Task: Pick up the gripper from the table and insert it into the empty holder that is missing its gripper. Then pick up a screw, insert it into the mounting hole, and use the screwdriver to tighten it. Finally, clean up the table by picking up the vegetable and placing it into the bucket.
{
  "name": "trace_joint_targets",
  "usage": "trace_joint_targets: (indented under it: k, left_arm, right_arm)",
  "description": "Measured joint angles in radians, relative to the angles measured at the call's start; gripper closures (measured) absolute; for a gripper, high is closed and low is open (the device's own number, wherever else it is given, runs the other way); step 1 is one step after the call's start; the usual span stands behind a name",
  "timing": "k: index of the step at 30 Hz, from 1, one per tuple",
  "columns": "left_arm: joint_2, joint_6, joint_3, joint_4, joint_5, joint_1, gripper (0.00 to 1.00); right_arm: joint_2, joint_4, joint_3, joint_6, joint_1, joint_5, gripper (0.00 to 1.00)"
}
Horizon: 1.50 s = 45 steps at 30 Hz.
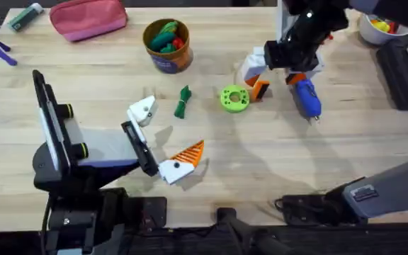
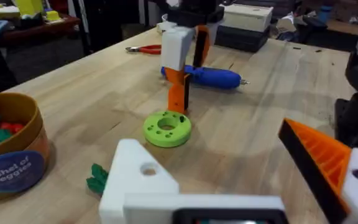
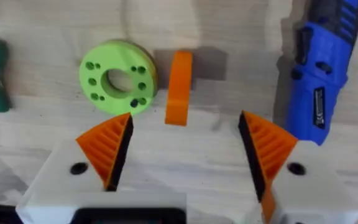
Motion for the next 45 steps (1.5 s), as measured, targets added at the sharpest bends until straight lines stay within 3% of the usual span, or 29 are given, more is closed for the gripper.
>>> trace_joint_targets:
  k: [25,45]
  left_arm:
    - [0.0,0.0,0.0,0.0,0.0,0.0,0.015]
    - [0.0,0.0,0.0,0.0,0.0,0.0,0.015]
  right_arm:
    - [0.124,0.039,0.005,-0.001,0.025,0.041,0.121]
    - [0.121,0.042,0.006,0.004,0.034,0.04,0.274]
